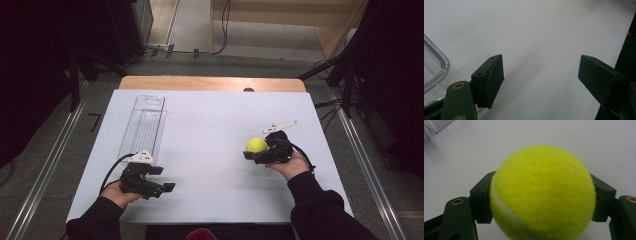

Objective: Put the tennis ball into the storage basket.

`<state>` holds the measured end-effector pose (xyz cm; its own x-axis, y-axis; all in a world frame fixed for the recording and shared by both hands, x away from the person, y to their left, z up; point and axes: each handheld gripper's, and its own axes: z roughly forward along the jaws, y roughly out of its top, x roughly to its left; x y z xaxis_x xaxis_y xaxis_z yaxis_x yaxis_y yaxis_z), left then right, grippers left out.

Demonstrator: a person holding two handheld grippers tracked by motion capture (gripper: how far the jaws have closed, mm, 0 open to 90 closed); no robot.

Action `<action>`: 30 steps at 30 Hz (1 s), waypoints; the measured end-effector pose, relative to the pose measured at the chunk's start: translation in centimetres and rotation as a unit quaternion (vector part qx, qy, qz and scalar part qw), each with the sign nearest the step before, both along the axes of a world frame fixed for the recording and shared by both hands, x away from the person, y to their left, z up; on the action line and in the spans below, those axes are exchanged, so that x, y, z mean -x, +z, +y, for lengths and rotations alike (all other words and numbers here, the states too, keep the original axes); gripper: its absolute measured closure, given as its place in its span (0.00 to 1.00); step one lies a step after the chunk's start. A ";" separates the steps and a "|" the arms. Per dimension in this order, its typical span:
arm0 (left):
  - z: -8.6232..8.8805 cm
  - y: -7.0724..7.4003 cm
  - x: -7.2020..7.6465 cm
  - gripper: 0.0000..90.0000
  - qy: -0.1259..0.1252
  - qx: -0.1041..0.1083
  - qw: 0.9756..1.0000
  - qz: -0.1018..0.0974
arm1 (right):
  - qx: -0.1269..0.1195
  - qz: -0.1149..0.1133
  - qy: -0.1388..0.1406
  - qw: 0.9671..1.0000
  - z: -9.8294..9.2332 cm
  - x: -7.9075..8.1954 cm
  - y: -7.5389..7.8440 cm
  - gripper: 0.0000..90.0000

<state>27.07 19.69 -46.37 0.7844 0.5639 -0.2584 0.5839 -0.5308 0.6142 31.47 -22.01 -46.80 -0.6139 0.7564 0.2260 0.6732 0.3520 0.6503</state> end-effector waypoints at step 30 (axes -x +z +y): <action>-0.1 0.0 -0.1 0.23 -0.003 -0.005 1.000 0.000 | -0.006 0.004 0.035 0.999 3.5 -0.1 0.2 0.25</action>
<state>27.12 19.63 -46.42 0.7881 0.5611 -0.2529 0.5802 -0.5403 0.6094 31.55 -18.47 -46.59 -0.6631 0.7094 0.2389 0.6521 0.3908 0.6496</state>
